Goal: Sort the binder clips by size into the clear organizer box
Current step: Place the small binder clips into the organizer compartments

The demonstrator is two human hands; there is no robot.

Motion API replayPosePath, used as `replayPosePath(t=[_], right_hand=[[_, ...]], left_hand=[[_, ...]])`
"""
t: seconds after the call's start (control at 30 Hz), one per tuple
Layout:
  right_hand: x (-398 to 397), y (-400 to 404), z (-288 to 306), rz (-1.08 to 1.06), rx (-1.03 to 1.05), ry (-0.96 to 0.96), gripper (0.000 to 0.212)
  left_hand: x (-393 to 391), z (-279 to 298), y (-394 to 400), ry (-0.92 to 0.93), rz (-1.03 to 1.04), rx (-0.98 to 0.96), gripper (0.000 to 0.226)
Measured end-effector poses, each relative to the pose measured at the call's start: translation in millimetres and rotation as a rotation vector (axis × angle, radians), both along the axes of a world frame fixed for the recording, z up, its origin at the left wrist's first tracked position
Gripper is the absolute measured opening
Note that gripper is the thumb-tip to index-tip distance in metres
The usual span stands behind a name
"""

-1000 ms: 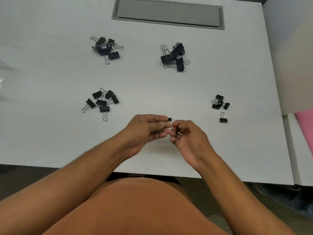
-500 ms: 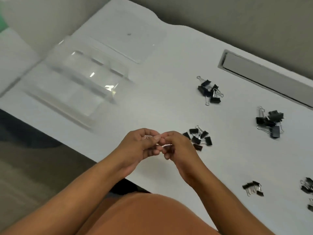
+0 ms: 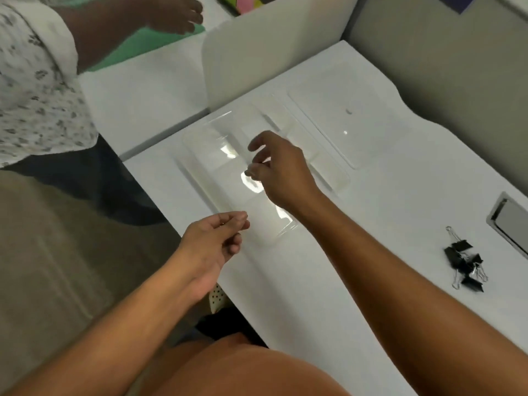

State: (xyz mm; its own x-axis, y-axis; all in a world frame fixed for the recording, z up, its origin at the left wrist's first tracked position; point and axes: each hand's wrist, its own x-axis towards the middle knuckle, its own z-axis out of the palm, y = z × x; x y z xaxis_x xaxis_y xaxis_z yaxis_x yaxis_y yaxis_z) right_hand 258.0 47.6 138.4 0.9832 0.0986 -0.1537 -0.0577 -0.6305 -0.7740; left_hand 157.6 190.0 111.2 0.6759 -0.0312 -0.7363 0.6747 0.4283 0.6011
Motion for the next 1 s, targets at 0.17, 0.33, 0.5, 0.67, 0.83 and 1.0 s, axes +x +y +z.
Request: replayPosePath(t=[0.17, 0.33, 0.5, 0.67, 0.83, 1.0], right_hand=[[63.7, 39.6, -25.7, 0.148, -0.135, -0.095, 0.025], [59.8, 33.8, -39.6, 0.079, -0.159, -0.194, 0.019], [15.6, 20.4, -23.1, -0.104, 0.184, -0.015, 0.019], [-10.6, 10.9, -16.7, -0.18, 0.596, 0.35, 0.025], [14.8, 10.8, -16.1, -0.21, 0.548, 0.234, 0.017], [50.1, 24.0, -16.0, -0.123, 0.515, 0.297, 0.015]], left_hand=[[20.1, -1.7, 14.7, 0.01, 0.028, 0.024, 0.035], [41.9, -6.5, 23.5, 0.01, 0.05, 0.058, 0.018], [59.9, -5.4, 21.0, -0.024, 0.07, 0.114, 0.016], [77.5, -0.2, 5.1, -0.081, 0.037, 0.247, 0.017], [87.6, 6.0, -2.0, -0.109, 0.124, 0.191, 0.018], [100.5, 2.0, 5.1, -0.12, 0.221, 0.217, 0.018]])
